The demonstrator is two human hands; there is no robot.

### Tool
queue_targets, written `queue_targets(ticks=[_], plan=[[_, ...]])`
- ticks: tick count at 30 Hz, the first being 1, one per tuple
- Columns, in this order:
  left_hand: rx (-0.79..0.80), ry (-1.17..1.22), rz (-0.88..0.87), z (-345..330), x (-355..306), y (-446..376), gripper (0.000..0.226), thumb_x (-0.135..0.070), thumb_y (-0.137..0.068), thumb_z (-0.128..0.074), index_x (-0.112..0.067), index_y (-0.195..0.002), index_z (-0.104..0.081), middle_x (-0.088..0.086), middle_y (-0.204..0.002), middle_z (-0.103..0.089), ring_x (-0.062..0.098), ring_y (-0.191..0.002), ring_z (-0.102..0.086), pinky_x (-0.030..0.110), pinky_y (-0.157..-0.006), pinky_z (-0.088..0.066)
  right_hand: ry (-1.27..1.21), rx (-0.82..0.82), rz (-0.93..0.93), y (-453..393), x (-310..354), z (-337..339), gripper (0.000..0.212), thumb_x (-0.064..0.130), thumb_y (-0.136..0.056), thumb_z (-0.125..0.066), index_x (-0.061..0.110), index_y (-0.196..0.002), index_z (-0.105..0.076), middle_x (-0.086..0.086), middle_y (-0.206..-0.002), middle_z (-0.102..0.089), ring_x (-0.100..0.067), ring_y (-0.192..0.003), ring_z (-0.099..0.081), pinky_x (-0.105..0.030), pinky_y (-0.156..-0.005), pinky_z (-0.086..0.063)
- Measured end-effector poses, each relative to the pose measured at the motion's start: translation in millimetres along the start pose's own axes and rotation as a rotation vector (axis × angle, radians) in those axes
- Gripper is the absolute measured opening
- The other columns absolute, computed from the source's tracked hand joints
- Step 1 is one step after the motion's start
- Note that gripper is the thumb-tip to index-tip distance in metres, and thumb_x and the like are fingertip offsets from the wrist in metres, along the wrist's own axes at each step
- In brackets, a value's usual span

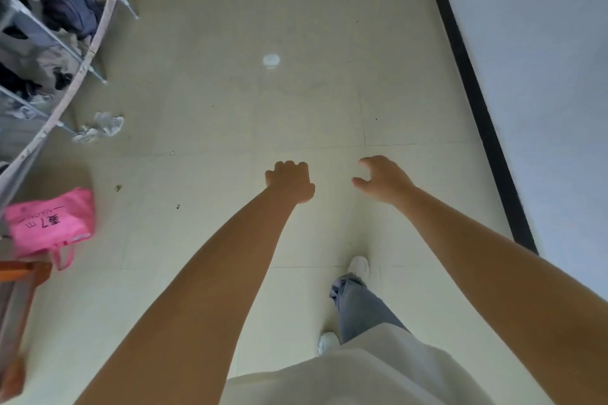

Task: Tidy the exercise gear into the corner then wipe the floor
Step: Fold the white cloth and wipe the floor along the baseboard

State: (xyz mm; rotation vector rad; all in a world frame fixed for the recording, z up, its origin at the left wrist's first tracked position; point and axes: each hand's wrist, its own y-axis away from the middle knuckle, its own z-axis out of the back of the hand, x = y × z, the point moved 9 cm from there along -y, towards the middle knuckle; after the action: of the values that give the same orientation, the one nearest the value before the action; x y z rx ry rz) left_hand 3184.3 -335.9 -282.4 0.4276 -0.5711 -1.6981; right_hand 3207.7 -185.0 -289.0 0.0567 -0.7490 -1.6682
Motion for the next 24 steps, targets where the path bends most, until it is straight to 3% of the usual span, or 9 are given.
queue_targets(ticks=[12,24], plan=[[0.095,0.065,0.047,160.4,49.4,-260.2,0.046,-0.029,-0.098,-0.039,-0.011,-0.139,-0.037,0.01,-0.139,-0.044,0.027,-0.132,-0.039,0.036,-0.103,-0.036,0.089,0.068,0.044,-292.4,59.3,138.4,0.052,0.032,-0.095,-0.045,0.012,-0.142,-0.036,-0.01,-0.146,-0.039,-0.026,-0.135,-0.037,-0.037,-0.108,-0.037],[-0.026,0.108,0.12,390.8,175.9,-546.0,0.045,-0.032,-0.098,-0.038,-0.013,-0.139,-0.038,0.01,-0.138,-0.045,0.027,-0.131,-0.039,0.035,-0.103,-0.036,0.153,-0.03,0.111,-614.0,206.7,313.5,0.05,0.033,-0.095,-0.045,0.011,-0.14,-0.038,-0.012,-0.142,-0.043,-0.028,-0.132,-0.04,-0.038,-0.107,-0.038]])
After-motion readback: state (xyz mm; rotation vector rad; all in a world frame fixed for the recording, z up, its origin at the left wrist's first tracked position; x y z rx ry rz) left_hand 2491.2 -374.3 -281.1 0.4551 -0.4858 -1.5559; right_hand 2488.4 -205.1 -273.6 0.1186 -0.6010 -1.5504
